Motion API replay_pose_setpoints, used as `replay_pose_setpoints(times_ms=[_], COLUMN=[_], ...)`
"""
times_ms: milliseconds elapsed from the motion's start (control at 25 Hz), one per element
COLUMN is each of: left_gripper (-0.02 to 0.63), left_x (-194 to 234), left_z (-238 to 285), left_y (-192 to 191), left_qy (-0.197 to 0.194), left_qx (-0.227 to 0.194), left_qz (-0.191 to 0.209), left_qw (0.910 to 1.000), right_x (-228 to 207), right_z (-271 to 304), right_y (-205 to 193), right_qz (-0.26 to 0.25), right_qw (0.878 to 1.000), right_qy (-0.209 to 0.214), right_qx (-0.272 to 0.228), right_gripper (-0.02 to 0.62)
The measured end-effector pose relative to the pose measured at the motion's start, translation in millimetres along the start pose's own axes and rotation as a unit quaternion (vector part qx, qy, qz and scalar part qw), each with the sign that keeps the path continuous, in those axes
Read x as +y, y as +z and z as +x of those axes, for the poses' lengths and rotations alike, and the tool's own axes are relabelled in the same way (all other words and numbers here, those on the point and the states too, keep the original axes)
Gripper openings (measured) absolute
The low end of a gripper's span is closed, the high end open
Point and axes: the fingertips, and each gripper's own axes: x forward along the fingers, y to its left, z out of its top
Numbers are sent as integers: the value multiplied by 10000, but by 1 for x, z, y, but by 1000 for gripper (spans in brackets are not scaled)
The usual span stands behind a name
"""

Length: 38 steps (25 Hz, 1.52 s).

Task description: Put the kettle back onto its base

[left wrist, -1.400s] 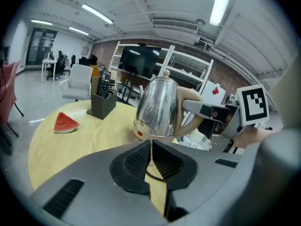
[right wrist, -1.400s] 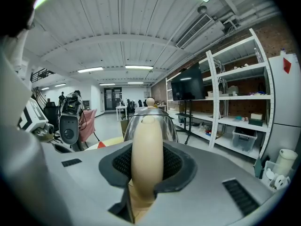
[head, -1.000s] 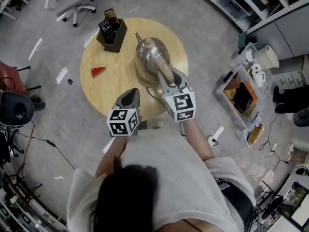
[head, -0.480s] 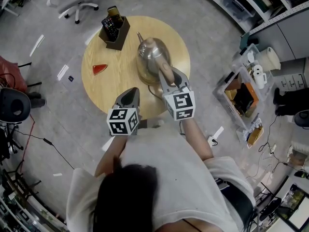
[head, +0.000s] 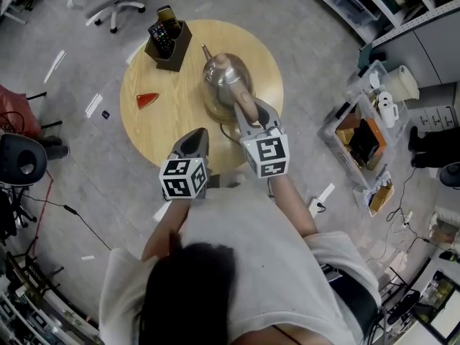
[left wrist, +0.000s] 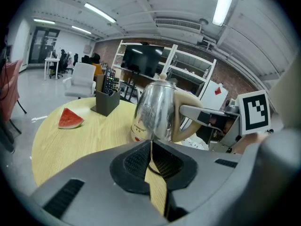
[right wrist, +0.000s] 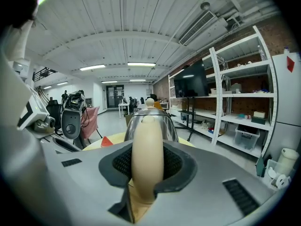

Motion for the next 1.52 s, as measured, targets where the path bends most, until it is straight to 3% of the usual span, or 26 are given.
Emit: replay_pose_setpoints(times_ms=[1520], left_gripper=[35], left_x=[-3], left_z=[0], left_y=[-2], left_qy=[25], left_qx=[6], left_qz=[63], left_qw=[10000], right_x=[8], right_z=[-13], right_y=[-13], right_qz=[23], right_qw=[9997], right_qy=[-233], right_qx=[-84], right_gripper=[107])
